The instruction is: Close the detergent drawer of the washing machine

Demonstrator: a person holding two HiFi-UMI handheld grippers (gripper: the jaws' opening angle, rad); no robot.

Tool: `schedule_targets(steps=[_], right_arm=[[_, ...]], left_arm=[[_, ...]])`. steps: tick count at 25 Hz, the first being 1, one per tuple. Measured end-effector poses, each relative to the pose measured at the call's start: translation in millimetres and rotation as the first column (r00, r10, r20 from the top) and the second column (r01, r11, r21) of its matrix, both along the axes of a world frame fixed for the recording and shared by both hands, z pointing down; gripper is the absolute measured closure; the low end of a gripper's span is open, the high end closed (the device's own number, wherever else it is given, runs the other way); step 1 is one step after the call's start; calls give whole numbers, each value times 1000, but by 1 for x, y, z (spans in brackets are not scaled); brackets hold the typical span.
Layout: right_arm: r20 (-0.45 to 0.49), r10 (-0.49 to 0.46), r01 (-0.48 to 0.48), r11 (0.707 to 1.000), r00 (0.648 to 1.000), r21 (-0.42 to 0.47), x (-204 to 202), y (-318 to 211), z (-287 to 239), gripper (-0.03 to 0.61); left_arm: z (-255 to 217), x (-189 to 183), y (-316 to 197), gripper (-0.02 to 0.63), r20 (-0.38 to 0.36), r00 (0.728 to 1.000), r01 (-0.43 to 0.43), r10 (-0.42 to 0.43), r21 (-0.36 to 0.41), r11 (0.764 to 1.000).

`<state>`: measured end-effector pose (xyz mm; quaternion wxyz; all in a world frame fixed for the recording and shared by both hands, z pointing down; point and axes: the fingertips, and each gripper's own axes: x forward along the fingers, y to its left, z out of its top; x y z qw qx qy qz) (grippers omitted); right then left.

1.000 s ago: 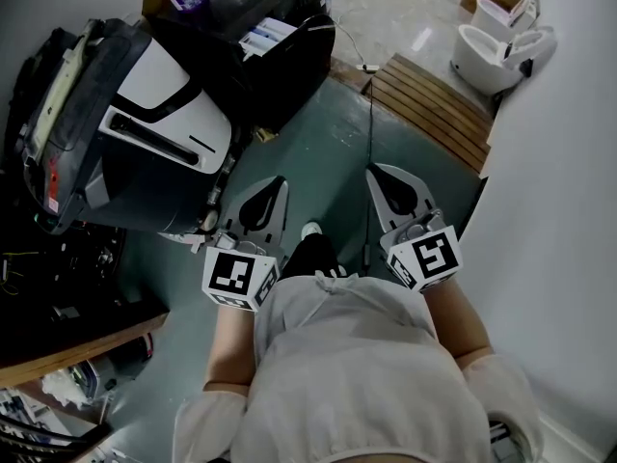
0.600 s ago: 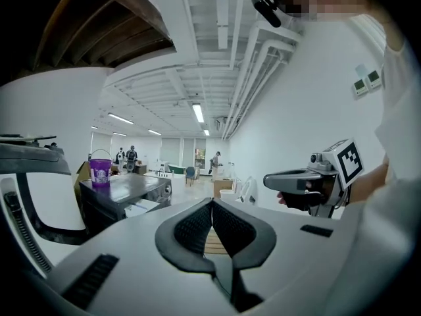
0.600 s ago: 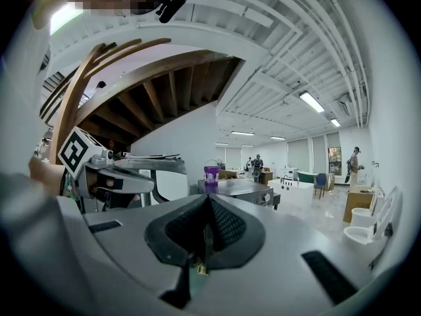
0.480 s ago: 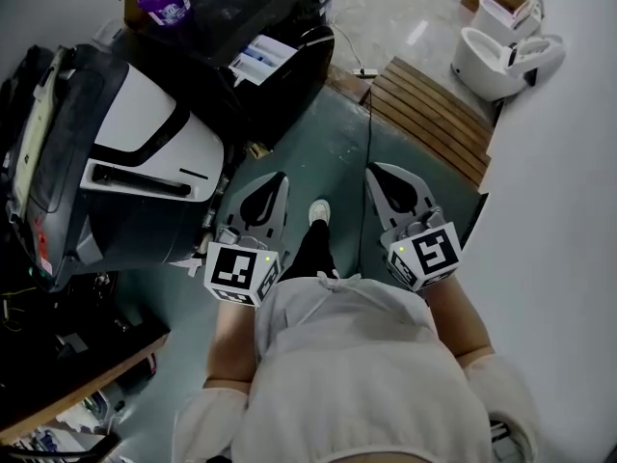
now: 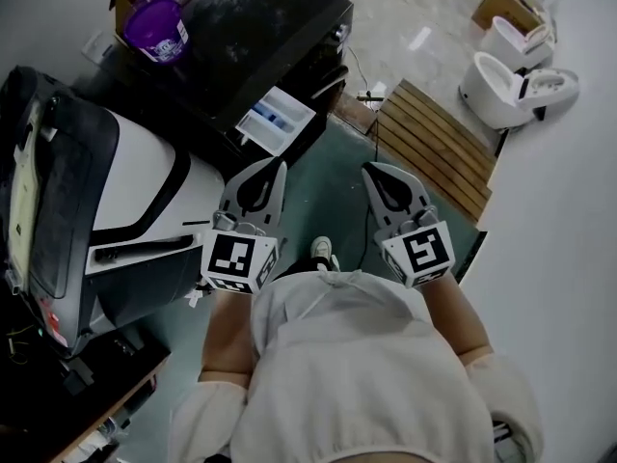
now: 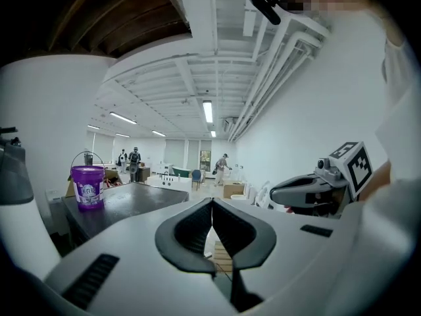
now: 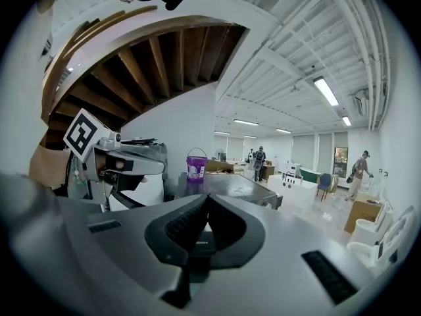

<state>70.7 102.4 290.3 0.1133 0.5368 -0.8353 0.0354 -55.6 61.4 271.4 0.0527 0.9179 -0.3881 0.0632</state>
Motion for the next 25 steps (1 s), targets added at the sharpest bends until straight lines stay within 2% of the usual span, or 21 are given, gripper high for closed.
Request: schedule_targets(steps=[3,9,14,17,20,25], right_arm=[[2,-12,12,1000,1000,-12,0,-41,3,574],[-15,-48,47,998,999,-48,-5,-96,14,574],[-2,-142,141,986,990,-85,-14,-125,30,574],[-3,-229,228,968,973,-100,-22,-142,41,574],[-1,-355,352,929,935,-110,-36,-164,47,574],[27,-531,530,836,847,-143,-36,-183,61,574]], left_arm=[[-1,-4,-37,594,-2,1000,23,-23,-8,1000],[20,-17,-74,594,-12,997,75,-76,-71,995],[30,-26,-95,594,8,987,164,-164,-92,982],[37,-30,-102,594,13,973,229,-229,-92,969],[46,-39,-111,594,32,941,338,-336,-103,936],[70,-35,-113,594,49,854,519,-518,-162,840]])
